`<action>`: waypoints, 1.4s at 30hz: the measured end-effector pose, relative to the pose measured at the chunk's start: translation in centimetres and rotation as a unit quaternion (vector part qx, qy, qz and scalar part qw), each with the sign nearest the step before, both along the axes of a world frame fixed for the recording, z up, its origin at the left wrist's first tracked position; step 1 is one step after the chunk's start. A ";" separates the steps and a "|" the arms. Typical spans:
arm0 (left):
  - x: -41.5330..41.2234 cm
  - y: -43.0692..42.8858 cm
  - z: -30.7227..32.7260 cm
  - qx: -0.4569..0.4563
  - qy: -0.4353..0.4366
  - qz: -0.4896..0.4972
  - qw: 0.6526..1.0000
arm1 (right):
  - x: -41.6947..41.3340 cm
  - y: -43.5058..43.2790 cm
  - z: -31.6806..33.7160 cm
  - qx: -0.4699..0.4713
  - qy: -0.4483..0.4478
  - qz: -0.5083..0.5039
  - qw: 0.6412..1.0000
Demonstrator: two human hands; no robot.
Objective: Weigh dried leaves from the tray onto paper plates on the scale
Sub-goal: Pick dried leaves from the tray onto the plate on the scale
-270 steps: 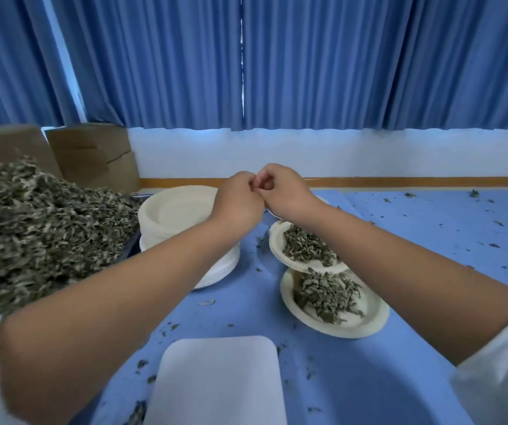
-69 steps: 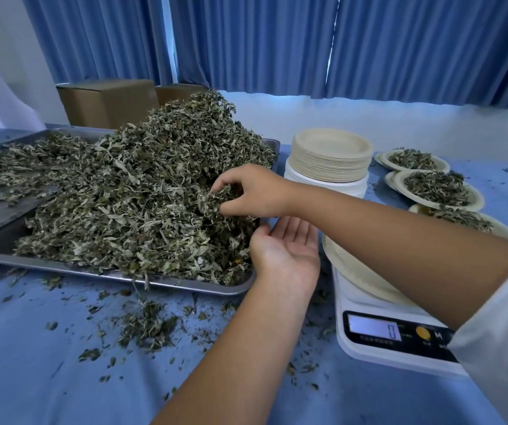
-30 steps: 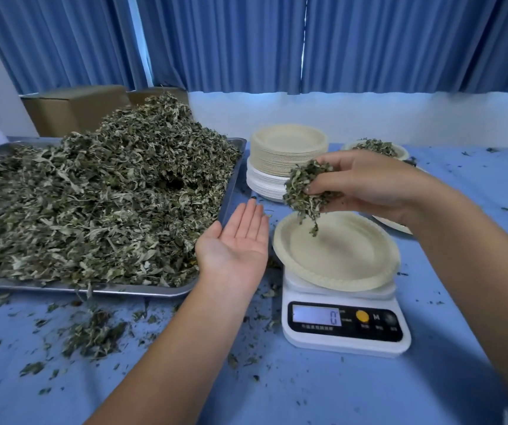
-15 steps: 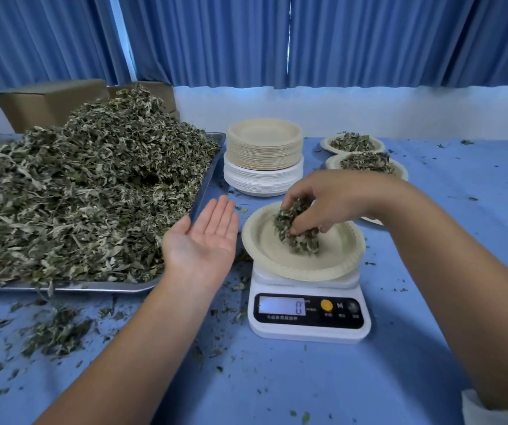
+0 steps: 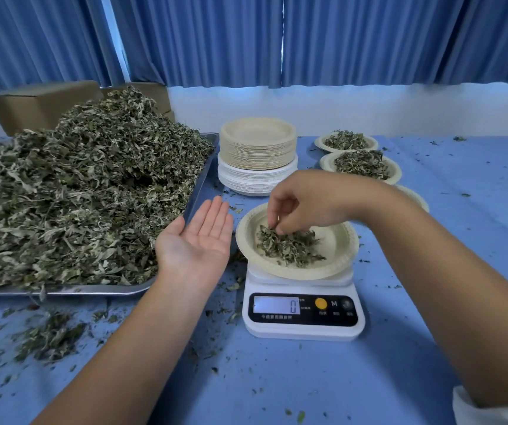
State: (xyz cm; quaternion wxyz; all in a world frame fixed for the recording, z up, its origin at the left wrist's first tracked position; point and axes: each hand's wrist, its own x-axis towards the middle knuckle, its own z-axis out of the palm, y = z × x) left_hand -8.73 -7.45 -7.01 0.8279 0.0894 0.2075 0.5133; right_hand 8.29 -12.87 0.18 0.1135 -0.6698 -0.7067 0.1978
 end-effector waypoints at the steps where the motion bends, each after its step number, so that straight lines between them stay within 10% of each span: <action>1: 0.0 0.0 0.0 0.001 0.001 0.000 1.000 | 0.1 0.1 -0.3 -0.016 -0.019 -0.001 1.000; 42: 0.2 0.2 -0.3 -0.014 0.009 -0.013 1.000 | -2.0 1.0 -1.3 0.160 0.069 -0.018 0.985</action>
